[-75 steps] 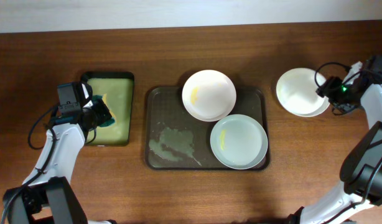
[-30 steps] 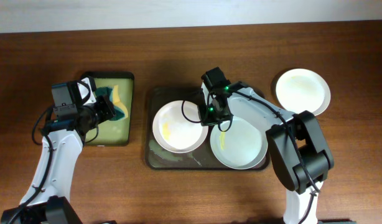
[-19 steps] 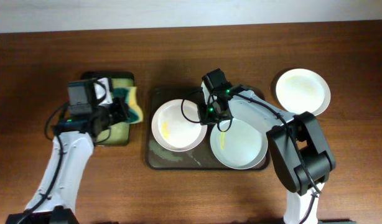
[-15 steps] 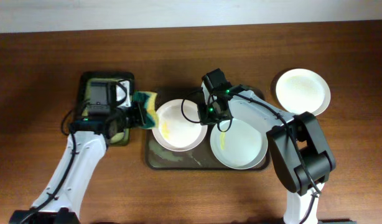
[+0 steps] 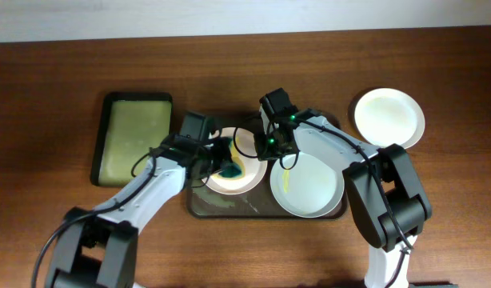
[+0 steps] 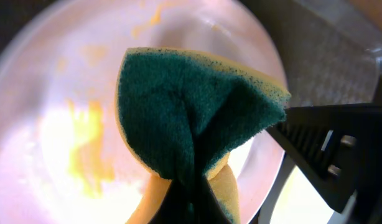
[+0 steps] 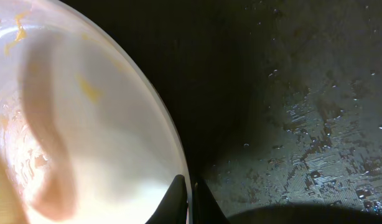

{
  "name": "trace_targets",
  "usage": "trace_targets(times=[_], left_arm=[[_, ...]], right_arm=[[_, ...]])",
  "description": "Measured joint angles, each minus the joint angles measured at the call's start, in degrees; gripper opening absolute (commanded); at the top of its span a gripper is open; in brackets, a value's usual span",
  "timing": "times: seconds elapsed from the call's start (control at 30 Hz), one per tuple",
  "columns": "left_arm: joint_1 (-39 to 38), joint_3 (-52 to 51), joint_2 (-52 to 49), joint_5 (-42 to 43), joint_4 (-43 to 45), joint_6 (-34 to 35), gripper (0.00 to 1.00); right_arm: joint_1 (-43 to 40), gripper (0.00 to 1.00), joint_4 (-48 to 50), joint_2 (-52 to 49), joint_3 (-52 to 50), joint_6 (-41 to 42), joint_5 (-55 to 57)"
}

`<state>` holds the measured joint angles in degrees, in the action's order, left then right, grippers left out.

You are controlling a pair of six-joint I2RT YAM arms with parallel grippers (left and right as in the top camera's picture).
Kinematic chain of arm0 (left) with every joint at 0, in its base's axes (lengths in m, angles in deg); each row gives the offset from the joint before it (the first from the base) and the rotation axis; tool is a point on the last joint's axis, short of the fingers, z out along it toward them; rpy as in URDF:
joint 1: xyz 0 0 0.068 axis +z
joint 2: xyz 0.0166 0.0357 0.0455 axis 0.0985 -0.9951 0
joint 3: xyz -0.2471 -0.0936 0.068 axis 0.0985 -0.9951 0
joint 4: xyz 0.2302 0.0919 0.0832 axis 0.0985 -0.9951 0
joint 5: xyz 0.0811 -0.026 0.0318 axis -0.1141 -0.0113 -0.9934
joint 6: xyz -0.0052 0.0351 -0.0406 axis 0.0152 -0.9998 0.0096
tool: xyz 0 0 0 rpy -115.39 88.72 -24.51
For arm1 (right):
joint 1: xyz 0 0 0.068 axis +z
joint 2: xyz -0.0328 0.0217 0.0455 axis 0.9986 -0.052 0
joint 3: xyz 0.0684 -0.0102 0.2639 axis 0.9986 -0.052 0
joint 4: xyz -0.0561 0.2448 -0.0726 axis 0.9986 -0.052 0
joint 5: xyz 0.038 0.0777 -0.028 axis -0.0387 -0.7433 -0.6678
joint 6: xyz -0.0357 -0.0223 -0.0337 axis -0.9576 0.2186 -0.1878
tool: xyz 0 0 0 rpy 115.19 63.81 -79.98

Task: Clean dirty plates on tray and stack at the side
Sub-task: 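Scrub the front-left plate with the sponge in the left gripper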

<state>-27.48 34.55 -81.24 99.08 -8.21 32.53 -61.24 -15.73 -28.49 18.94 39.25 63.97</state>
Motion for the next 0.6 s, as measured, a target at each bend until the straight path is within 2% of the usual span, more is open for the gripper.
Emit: trace_targets(times=[0.13, 0.33, 0.43, 0.6], left_arm=[[-1.51, -0.02, -2.21, -0.90, 0.70, 2.95, 0.00], [-1.97, 0.00, -4.24, -4.00, 1.16, 3.04, 0.00], [-2.58, 0.02, -4.24, -8.85, 0.44, 0.15, 0.00], [-2.69, 1.55, -3.91, -22.77, -4.55, -5.31, 0.00]], right_arm=[[0.00, 0.04, 0.00, 0.00, 0.00, 0.02, 0.02], [0.00, 0.04, 0.00, 0.00, 0.00, 0.04, 0.00], [0.00, 0.04, 0.00, 0.00, 0.00, 0.04, 0.02], [0.00, 0.04, -0.02, 0.00, 0.00, 0.04, 0.02]])
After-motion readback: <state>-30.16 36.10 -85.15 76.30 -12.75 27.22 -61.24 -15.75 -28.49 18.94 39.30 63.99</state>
